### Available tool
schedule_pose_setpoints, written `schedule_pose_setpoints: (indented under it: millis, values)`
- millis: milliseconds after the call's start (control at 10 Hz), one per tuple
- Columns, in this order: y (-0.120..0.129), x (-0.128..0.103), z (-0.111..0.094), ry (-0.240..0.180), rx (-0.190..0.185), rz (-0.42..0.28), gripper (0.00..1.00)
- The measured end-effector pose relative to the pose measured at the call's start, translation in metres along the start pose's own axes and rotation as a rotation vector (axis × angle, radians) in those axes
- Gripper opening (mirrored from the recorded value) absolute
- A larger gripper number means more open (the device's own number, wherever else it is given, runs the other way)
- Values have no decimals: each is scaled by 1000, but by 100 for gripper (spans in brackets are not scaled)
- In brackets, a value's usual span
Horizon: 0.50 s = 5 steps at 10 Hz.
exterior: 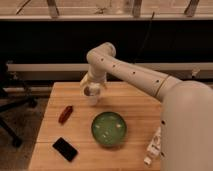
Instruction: Place the white sponge in the ceramic cup
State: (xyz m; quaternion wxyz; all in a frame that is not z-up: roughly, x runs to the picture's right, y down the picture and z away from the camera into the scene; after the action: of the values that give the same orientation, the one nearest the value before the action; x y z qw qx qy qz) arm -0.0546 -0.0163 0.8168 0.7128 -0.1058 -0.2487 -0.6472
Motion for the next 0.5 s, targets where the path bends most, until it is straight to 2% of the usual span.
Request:
schedule_pose_setpoints:
  millis: [300, 500]
  values:
    - [14, 18, -20, 50, 28, 46, 80]
    - [15, 17, -24, 36, 18, 31, 80]
